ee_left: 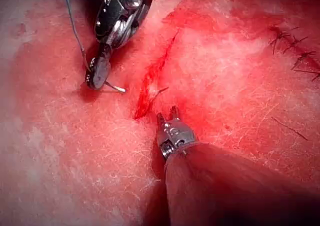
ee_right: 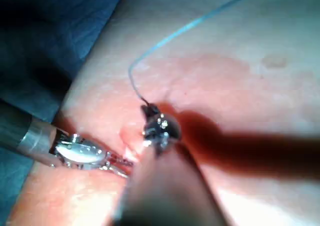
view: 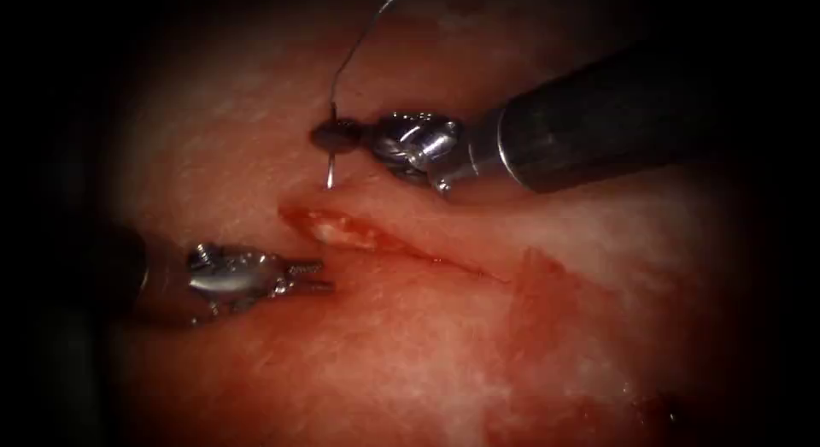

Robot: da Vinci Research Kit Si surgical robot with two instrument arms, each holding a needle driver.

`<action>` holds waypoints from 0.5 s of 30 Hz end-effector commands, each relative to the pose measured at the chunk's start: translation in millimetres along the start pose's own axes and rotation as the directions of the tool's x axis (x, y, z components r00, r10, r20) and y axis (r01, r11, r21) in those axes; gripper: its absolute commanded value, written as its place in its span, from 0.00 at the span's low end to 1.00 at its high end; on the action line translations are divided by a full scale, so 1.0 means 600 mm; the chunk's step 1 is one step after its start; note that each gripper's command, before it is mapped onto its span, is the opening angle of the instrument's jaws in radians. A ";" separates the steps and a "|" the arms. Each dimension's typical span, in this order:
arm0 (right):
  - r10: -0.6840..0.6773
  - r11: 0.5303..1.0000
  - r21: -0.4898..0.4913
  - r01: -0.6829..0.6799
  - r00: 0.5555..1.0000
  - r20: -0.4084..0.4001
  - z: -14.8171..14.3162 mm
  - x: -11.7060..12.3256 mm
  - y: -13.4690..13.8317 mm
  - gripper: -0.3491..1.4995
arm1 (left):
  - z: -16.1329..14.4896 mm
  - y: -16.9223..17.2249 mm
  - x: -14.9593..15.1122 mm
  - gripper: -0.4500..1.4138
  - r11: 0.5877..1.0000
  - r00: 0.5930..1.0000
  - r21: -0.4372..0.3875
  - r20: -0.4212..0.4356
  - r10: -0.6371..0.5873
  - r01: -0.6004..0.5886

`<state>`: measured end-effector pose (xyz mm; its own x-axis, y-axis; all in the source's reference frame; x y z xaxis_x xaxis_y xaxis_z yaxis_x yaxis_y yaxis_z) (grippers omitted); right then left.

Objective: Wound Closure

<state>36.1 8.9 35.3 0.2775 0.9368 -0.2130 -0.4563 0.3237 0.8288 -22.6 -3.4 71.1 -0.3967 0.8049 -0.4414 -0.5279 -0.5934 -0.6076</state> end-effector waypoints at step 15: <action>0.038 0.994 0.095 -0.044 0.997 0.065 0.0035 -0.0094 -0.0056 0.00 | 0.0008 0.0010 -0.0018 0.24 1.000 1.000 -0.007 0.003 -0.001 0.001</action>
<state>37.5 3.4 34.5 0.3102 0.9390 -0.1483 -0.3878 0.2674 0.8821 -22.3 -3.2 71.2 -0.3986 0.8032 -0.4426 -0.5248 -0.5956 -0.6082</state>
